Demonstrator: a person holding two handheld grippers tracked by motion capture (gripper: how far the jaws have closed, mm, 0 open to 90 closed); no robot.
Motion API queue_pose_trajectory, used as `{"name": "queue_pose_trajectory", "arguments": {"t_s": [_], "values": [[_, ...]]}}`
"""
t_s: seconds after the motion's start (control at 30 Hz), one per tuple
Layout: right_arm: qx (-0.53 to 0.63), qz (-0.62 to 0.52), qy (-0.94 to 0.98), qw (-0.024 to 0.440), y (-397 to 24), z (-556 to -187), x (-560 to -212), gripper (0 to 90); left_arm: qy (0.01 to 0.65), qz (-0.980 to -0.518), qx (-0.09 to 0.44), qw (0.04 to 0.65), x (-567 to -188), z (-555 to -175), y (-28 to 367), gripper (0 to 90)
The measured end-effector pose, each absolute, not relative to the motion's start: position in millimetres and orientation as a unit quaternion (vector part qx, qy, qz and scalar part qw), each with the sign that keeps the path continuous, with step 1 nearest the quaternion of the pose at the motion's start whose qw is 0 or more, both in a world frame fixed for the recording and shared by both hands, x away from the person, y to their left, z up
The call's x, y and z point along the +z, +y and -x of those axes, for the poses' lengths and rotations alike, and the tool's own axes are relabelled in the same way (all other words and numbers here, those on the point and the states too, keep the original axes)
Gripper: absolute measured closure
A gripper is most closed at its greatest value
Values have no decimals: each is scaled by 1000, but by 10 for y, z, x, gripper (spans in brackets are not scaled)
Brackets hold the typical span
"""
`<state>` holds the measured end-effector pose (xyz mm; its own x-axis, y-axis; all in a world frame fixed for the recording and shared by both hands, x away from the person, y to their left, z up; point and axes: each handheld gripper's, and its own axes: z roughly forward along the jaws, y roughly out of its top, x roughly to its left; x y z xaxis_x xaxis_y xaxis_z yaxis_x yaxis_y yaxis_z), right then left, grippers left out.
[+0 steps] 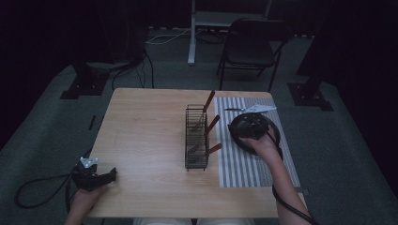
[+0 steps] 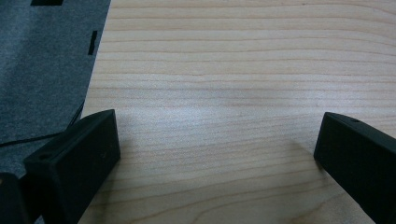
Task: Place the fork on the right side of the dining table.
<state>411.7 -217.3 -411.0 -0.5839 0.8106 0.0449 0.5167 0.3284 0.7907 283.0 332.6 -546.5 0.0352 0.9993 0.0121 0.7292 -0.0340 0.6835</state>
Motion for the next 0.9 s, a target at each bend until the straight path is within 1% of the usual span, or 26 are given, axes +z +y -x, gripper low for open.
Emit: {"name": "queue_pose_trajectory", "arguments": {"t_s": [0.4, 0.47, 0.53, 0.9], "values": [[404, -424, 791, 175, -2043, -4375, -4044, 194, 644, -671, 259, 260, -5465, -2830, 3326, 7], [401, -424, 793, 175, -2030, -4392, -4041, 195, 644, -671, 259, 260, -5465, -2830, 3326, 7], [398, -422, 795, 176, -2005, -4427, -4031, 215, 644, -671, 259, 260, -5465, -2830, 3326, 7], [396, -422, 795, 183, -1843, -4640, -3879, 226, 644, -671, 259, 260, -5465, -2830, 3326, 7]]}}
